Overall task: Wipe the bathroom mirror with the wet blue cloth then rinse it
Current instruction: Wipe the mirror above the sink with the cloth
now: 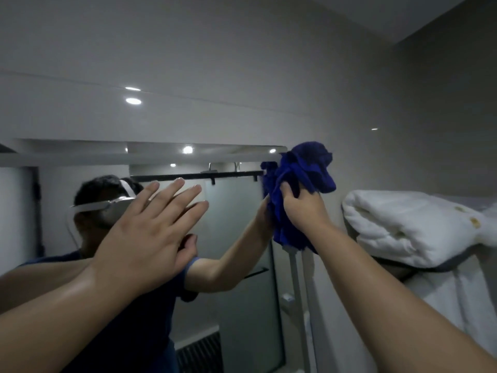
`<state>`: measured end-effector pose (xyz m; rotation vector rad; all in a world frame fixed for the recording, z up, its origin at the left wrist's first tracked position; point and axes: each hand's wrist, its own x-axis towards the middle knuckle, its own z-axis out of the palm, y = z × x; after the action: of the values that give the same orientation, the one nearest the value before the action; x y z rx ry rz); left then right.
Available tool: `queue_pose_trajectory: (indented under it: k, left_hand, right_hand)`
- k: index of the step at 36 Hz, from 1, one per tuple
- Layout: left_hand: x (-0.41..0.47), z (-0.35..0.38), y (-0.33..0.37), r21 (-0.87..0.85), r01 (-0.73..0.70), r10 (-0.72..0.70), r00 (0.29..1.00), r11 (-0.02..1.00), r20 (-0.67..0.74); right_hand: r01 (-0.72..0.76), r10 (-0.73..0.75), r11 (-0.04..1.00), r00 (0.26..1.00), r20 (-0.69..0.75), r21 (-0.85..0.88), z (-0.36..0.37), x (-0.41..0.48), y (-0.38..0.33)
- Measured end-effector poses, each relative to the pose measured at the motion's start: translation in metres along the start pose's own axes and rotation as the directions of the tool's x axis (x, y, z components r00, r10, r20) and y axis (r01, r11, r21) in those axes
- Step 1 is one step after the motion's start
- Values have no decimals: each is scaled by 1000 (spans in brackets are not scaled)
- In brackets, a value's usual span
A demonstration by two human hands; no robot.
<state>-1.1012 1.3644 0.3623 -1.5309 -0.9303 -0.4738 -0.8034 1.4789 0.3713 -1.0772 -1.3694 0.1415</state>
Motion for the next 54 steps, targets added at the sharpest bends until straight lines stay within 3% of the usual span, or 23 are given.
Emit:
queue_pose_trajectory:
  k: [10, 14, 18, 23, 26, 32, 36, 44, 47, 54]
  left_hand:
    - [-2, 2, 5, 4, 43, -43, 999, 999, -4]
    - [-11, 1, 36, -29, 141, -140, 990, 990, 26]
    - [-43, 8, 107, -114, -43, 63, 982, 993, 180]
    - [-87, 28, 180, -282, -194, 281, 907, 940, 313]
    - [-110, 47, 197, -283, -231, 323, 883, 931, 342]
    - [-128, 69, 204, -175, -294, 333, 900, 940, 280]
    - [-129, 73, 206, -175, -279, 319, 904, 944, 284]
    - [-128, 74, 207, -156, -260, 297, 907, 953, 299]
    - [-129, 75, 206, -174, -266, 308, 902, 948, 303]
    - [-128, 78, 206, -199, -263, 310, 912, 944, 269]
  right_hand:
    - [-150, 150, 989, 989, -15, -6, 22, -68, 67]
    - [-206, 205, 978, 978, -37, -28, 30, -115, 102]
    - [-295, 297, 952, 955, 10, -85, 38, -156, 142]
    - [-365, 368, 929, 928, 60, -59, 49, -209, 195]
    - [-415, 419, 908, 903, 94, -62, 56, -242, 227]
    - [-576, 590, 807, 791, 161, -127, 69, -310, 280]
    - [-744, 769, 640, 623, 144, -195, 87, -348, 306]
    - [-895, 895, 446, 445, -35, 17, 106, -339, 287]
    - [-861, 855, 508, 503, -128, 11, 107, -316, 259]
    - [-542, 541, 839, 826, -159, 42, 79, -204, 160]
